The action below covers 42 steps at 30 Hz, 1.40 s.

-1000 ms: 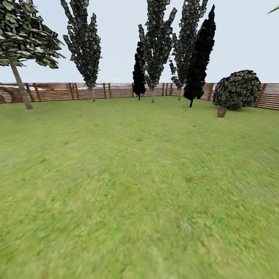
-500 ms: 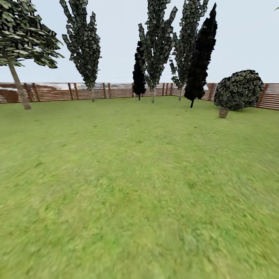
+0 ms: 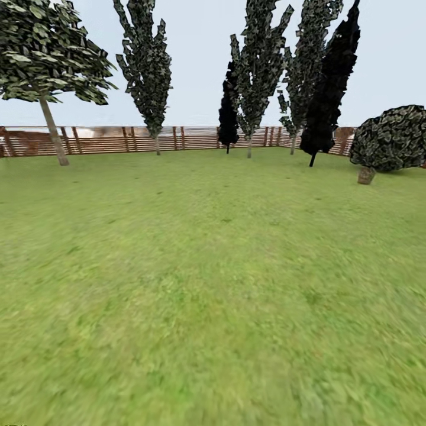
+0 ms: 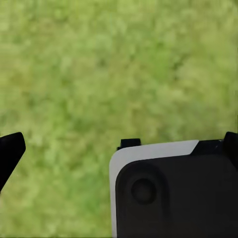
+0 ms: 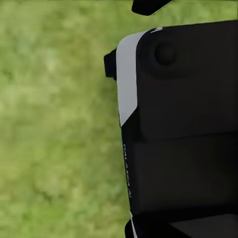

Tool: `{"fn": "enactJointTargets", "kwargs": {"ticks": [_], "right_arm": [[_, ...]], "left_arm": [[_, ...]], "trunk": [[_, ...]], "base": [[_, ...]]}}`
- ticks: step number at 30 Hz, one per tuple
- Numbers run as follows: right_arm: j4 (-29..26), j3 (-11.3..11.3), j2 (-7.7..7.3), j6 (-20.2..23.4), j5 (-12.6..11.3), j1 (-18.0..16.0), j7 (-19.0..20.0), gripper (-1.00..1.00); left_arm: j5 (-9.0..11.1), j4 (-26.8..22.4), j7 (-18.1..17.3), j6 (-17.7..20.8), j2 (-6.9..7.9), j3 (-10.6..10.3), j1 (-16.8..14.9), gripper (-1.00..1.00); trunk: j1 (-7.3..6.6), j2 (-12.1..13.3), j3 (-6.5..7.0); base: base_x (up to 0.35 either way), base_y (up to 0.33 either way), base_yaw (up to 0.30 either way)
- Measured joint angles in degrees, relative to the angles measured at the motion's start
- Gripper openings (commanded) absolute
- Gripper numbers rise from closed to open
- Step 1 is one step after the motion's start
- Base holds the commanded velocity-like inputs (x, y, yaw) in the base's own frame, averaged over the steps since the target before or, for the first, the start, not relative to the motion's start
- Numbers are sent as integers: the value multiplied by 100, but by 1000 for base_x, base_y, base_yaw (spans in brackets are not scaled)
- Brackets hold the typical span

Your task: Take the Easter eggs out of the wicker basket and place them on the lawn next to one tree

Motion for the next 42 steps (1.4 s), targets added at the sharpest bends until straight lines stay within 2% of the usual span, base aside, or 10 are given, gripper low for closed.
{"fn": "enactJointTargets", "kwargs": {"ticks": [42], "right_arm": [[3, 1, 1, 1, 0, 0, 0, 100]], "left_arm": [[-1, 2, 0, 0, 0, 0, 0, 100]], "trunk": [[0, 0, 0]], "base": [[338, 0, 289]]}}
